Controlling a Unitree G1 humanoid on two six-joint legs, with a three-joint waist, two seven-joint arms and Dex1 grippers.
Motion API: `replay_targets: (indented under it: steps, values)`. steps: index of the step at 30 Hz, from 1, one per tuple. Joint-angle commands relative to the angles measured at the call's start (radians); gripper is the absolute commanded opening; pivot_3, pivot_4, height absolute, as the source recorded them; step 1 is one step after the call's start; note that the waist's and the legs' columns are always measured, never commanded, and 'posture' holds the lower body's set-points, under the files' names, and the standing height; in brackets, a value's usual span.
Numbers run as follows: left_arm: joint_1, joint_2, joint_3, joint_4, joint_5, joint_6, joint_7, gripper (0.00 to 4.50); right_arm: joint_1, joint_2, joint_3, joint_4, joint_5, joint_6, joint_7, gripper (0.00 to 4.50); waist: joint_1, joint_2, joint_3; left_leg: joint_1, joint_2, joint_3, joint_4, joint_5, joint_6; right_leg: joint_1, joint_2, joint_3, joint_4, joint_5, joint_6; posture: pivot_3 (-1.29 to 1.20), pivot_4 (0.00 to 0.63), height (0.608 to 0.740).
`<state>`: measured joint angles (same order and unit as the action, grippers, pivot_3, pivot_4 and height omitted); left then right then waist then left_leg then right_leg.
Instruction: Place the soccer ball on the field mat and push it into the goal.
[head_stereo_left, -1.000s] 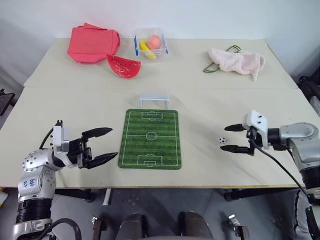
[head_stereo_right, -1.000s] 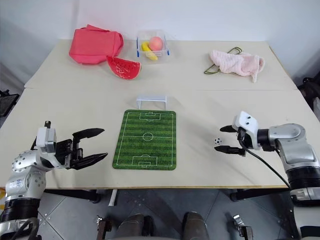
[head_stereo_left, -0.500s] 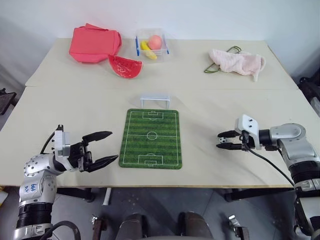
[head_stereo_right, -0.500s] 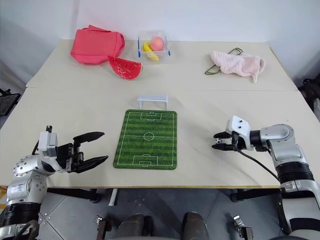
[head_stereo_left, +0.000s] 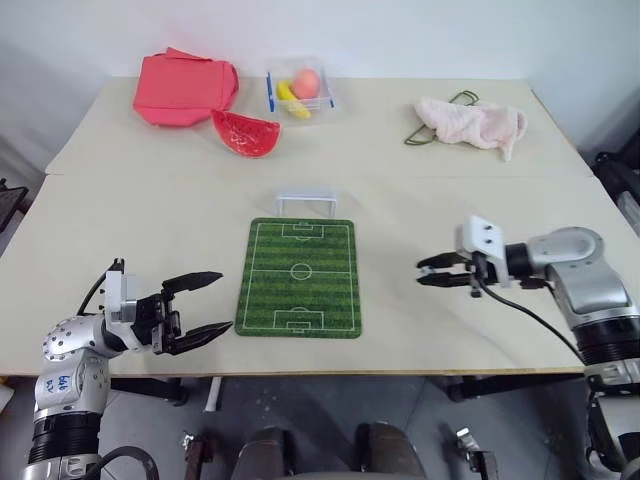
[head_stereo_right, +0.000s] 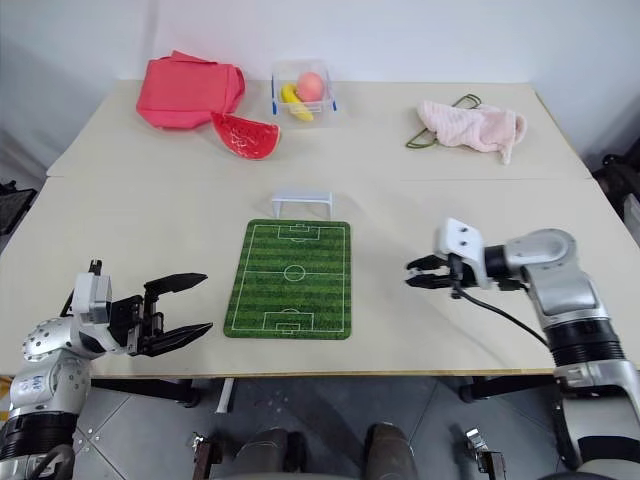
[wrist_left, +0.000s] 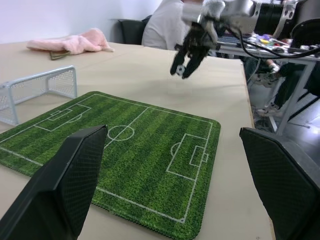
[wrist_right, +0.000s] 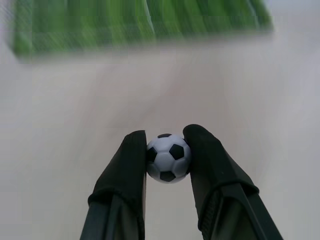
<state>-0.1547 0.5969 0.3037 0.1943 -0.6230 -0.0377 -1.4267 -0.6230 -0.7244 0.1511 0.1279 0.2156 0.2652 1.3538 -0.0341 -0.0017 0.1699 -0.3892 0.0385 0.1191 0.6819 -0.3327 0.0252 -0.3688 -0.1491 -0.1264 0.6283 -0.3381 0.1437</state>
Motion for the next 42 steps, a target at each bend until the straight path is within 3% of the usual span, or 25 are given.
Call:
replay_targets:
  steps: [1, 5, 11, 21, 31, 33, 37, 42]
  values:
    - [-0.013, -0.006, 0.036, 0.056, -0.031, -0.049, -0.048, 4.5, 0.002, 0.131, 0.144, -0.253, 0.031, 0.156, -0.064, 0.86, 0.0, 0.0, 0.0, 0.0, 0.001, 0.0, 0.0, 0.0, -0.001, -0.001, 0.0, 0.0, 0.001, 0.0, 0.0, 0.0, 0.15, 0.74]
    - [-0.01, -0.006, 0.027, 0.08, -0.008, -0.092, -0.069, 4.5, -0.01, 0.242, 0.242, -0.269, -0.018, 0.173, -0.127, 0.86, 0.014, 0.0, 0.0, -0.004, -0.003, -0.001, 0.001, 0.0, 0.0, -0.006, -0.002, -0.001, 0.003, 0.0, 0.0, 0.0, 0.15, 0.74]
    - [-0.008, -0.007, 0.027, 0.094, 0.001, -0.117, -0.05, 4.5, -0.093, 0.367, 0.343, -0.133, -0.098, 0.12, -0.178, 0.86, 0.006, -0.002, 0.0, -0.004, -0.007, -0.001, 0.002, -0.002, 0.002, -0.005, -0.003, -0.001, 0.003, 0.0, 0.0, 0.0, 0.15, 0.74]
    - [0.021, -0.014, 0.027, 0.037, -0.01, -0.11, 0.002, 4.5, -0.149, 0.411, 0.372, 0.05, -0.155, -0.007, -0.141, 0.86, -0.002, -0.002, 0.0, -0.004, -0.007, 0.0, 0.001, -0.001, 0.001, -0.005, -0.002, -0.003, 0.004, 0.0, 0.0, 0.0, 0.15, 0.74]
    - [0.026, -0.014, 0.025, 0.019, -0.012, -0.106, 0.032, 4.5, -0.156, 0.442, 0.37, 0.098, -0.169, -0.034, -0.118, 0.86, -0.004, -0.002, 0.0, -0.004, -0.007, 0.0, 0.001, -0.001, 0.001, -0.005, -0.002, -0.003, 0.004, 0.0, 0.0, 0.0, 0.15, 0.74]
    - [0.022, -0.017, 0.023, 0.019, -0.011, -0.107, 0.04, 4.5, -0.148, 0.439, 0.372, 0.09, -0.171, -0.032, -0.11, 1.64, -0.004, -0.002, 0.0, -0.004, -0.007, 0.0, 0.001, -0.001, 0.001, -0.005, -0.002, -0.003, 0.004, 0.0, 0.0, 0.0, 0.15, 0.74]
    - [0.011, -0.017, 0.019, 0.027, -0.009, -0.106, 0.047, 4.5, -0.146, 0.445, 0.366, 0.091, -0.173, -0.032, -0.11, 2.78, -0.004, -0.002, 0.0, -0.004, -0.007, 0.0, 0.001, -0.001, 0.001, -0.005, -0.002, -0.003, 0.004, 0.0, 0.0, 0.0, 0.15, 0.74]
    - [-0.006, -0.02, 0.013, 0.035, -0.005, -0.104, 0.053, 4.5, -0.162, 0.445, 0.349, 0.076, -0.165, -0.03, -0.108, 2.78, -0.004, -0.002, 0.0, -0.004, -0.007, 0.0, 0.001, -0.001, 0.001, -0.005, -0.002, -0.003, 0.004, 0.0, 0.0, 0.0, 0.15, 0.74]
